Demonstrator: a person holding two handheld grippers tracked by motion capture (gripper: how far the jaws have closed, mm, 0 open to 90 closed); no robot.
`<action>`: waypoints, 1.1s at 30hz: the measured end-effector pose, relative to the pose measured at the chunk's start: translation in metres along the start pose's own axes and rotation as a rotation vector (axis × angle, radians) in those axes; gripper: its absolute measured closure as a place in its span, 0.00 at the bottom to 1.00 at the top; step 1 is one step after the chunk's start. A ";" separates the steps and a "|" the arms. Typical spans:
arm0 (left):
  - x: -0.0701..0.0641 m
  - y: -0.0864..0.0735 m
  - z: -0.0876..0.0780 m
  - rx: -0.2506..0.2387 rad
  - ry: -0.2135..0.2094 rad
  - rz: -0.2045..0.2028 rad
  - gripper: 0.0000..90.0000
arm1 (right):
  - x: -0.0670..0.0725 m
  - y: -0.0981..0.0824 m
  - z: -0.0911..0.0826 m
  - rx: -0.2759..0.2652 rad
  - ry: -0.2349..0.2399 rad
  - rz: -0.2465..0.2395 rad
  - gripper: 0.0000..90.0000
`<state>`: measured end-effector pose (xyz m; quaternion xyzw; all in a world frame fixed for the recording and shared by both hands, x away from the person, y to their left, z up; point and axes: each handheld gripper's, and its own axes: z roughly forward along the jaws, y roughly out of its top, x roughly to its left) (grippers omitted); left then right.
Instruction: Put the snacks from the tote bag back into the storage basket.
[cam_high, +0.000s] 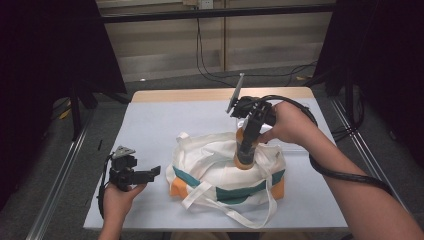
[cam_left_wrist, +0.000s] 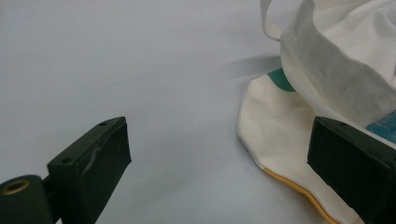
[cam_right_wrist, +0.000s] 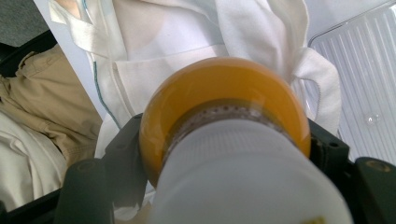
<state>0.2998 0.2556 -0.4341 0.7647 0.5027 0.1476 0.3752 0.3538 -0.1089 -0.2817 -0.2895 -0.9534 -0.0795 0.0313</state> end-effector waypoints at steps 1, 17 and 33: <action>0.000 0.000 0.000 0.000 0.000 0.001 0.06 | 0.000 0.000 0.000 0.000 0.000 0.000 0.33; -0.001 -0.001 0.002 0.003 -0.006 -0.004 0.06 | -0.008 0.003 -0.018 -0.001 0.004 0.022 0.33; -0.002 -0.001 0.003 0.010 -0.005 0.011 0.07 | -0.019 0.005 -0.035 0.000 -0.004 0.057 0.33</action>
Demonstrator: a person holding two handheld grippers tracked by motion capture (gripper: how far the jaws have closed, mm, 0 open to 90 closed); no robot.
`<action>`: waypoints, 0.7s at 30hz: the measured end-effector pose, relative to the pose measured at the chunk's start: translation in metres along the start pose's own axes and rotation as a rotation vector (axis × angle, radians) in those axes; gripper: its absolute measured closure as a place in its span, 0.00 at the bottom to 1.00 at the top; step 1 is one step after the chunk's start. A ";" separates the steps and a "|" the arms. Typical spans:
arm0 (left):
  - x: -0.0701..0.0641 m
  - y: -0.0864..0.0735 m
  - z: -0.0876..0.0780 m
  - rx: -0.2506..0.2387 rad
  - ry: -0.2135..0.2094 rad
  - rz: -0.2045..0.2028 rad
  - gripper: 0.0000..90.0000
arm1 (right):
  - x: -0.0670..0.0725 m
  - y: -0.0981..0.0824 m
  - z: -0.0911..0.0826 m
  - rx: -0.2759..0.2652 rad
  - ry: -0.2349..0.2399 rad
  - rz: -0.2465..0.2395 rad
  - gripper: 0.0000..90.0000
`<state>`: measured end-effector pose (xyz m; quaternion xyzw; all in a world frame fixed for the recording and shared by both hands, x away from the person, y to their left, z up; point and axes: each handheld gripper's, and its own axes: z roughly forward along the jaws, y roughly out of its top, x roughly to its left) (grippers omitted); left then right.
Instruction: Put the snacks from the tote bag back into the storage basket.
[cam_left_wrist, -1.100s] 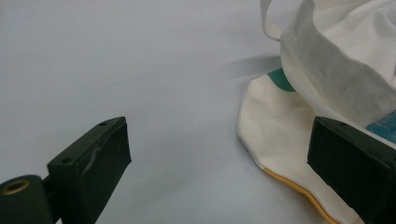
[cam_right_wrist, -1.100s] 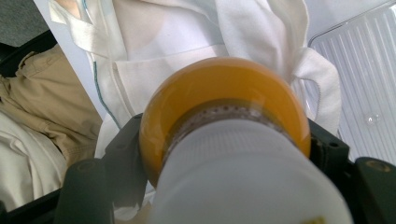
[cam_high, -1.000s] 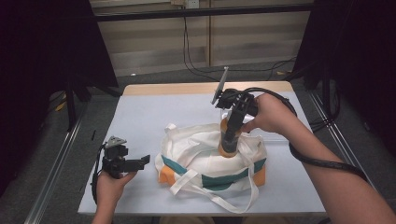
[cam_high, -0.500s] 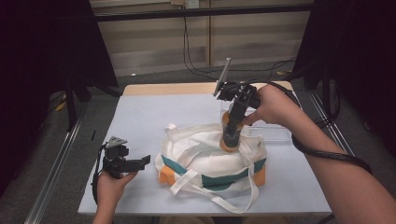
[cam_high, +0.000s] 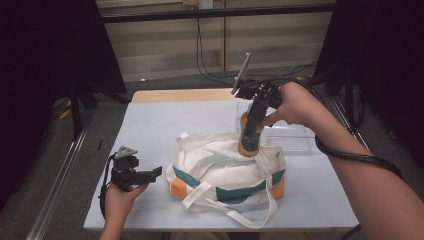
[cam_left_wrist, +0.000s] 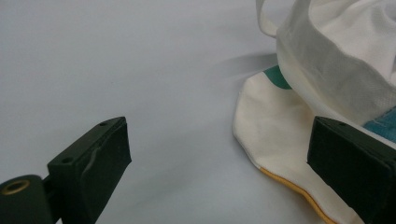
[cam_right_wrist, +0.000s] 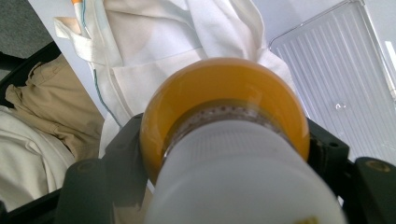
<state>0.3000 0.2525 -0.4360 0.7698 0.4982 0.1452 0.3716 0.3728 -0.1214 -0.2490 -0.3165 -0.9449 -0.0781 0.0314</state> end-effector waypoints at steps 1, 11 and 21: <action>0.000 0.000 0.000 0.001 0.000 -0.002 0.07 | 0.000 0.000 -0.001 0.000 0.000 0.003 0.33; 0.000 0.000 0.000 0.005 -0.003 -0.006 0.07 | -0.010 0.004 -0.012 -0.008 -0.011 0.036 0.33; 0.001 0.000 0.000 0.005 -0.003 -0.005 0.07 | -0.022 0.007 -0.014 0.001 -0.025 0.072 0.33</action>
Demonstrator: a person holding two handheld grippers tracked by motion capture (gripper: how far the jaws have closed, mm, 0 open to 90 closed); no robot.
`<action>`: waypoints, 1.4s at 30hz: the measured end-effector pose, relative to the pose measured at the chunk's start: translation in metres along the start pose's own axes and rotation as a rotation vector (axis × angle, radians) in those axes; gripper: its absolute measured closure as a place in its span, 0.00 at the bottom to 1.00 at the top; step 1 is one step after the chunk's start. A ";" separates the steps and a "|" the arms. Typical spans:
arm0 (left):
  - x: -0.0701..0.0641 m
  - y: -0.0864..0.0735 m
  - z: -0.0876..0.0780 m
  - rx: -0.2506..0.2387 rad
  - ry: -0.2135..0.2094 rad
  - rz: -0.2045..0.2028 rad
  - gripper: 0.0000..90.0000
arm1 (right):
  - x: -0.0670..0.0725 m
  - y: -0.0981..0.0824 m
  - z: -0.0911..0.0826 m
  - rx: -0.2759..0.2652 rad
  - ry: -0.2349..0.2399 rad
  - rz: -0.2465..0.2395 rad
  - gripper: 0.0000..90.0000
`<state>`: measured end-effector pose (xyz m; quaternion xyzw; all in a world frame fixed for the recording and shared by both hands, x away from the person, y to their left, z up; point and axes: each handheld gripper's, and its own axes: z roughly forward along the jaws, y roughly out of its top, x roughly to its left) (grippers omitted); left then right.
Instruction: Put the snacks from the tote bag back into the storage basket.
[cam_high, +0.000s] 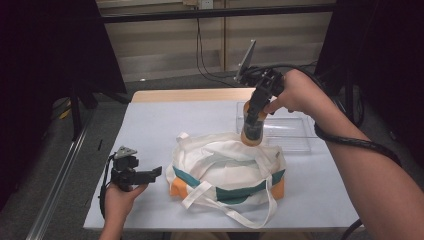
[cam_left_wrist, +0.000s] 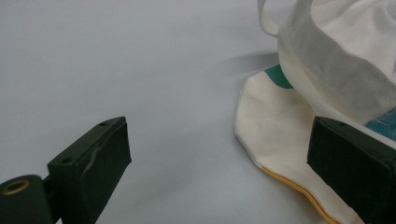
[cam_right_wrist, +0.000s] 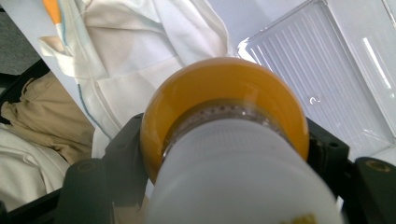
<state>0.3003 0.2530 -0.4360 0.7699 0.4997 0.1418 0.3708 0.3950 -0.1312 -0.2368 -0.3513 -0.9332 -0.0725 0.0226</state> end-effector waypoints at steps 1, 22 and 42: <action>0.000 0.000 0.000 -0.002 0.001 0.002 0.07 | -0.001 0.000 0.000 0.001 -0.007 -0.001 0.33; -0.001 0.000 -0.002 -0.005 0.001 0.006 0.07 | -0.025 0.007 -0.003 0.009 -0.023 0.060 0.33; -0.001 0.000 -0.002 -0.005 0.001 0.008 0.07 | -0.040 0.019 0.000 0.012 -0.037 0.094 0.33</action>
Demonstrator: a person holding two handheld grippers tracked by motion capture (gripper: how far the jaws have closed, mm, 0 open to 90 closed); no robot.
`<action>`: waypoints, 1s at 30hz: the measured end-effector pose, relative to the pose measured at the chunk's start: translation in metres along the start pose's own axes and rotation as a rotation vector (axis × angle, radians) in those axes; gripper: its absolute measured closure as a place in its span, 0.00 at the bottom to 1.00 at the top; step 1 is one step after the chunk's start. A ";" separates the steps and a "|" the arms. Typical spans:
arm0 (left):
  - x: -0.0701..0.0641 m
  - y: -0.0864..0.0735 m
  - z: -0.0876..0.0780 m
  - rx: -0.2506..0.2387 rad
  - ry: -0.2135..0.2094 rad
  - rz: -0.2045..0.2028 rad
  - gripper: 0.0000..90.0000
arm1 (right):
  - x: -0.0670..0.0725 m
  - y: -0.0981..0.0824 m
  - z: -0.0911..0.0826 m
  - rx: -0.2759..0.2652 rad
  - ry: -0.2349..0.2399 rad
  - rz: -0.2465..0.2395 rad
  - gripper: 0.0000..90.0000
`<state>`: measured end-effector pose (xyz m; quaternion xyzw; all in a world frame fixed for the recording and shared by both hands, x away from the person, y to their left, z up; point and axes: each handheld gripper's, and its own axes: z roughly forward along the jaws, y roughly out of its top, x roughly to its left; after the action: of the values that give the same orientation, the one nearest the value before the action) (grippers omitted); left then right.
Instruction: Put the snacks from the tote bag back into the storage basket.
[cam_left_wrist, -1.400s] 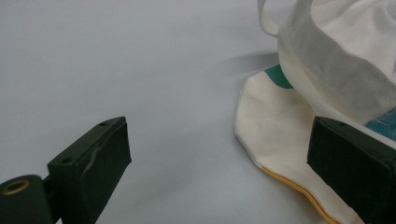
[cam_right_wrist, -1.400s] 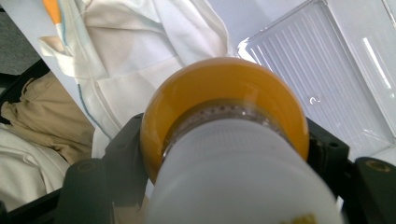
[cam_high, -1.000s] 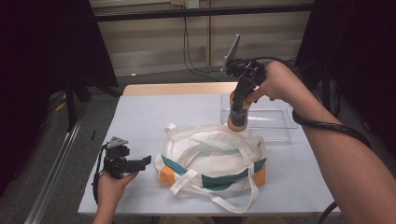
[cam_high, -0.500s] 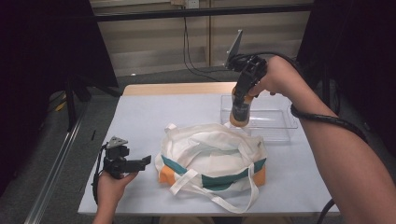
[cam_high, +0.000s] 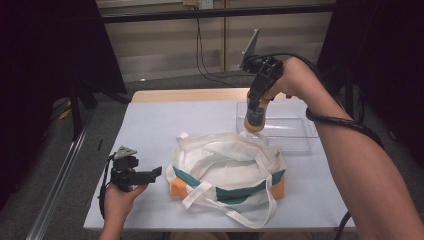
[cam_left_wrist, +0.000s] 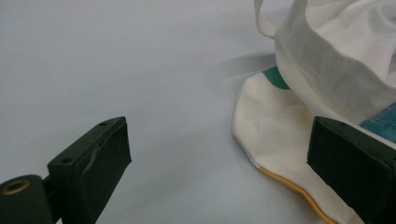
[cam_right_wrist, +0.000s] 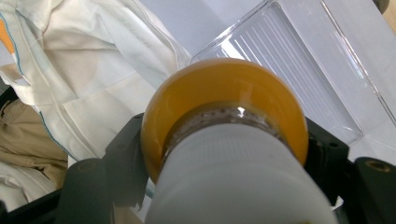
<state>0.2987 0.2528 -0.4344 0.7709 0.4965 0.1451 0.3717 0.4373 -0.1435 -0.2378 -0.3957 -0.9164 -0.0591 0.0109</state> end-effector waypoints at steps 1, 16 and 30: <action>0.000 0.000 0.000 -0.001 0.000 0.001 0.07 | 0.000 0.001 0.000 -0.002 0.001 -0.002 0.33; -0.001 -0.001 0.002 0.004 -0.004 0.001 0.07 | -0.010 0.007 0.003 -0.006 -0.012 0.010 0.33; 0.000 -0.001 0.001 0.008 -0.004 0.003 0.07 | -0.019 0.011 0.015 0.005 -0.021 0.010 0.33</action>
<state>0.2989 0.2525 -0.4362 0.7736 0.4950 0.1419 0.3694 0.4585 -0.1480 -0.2524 -0.4007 -0.9147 -0.0528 0.0024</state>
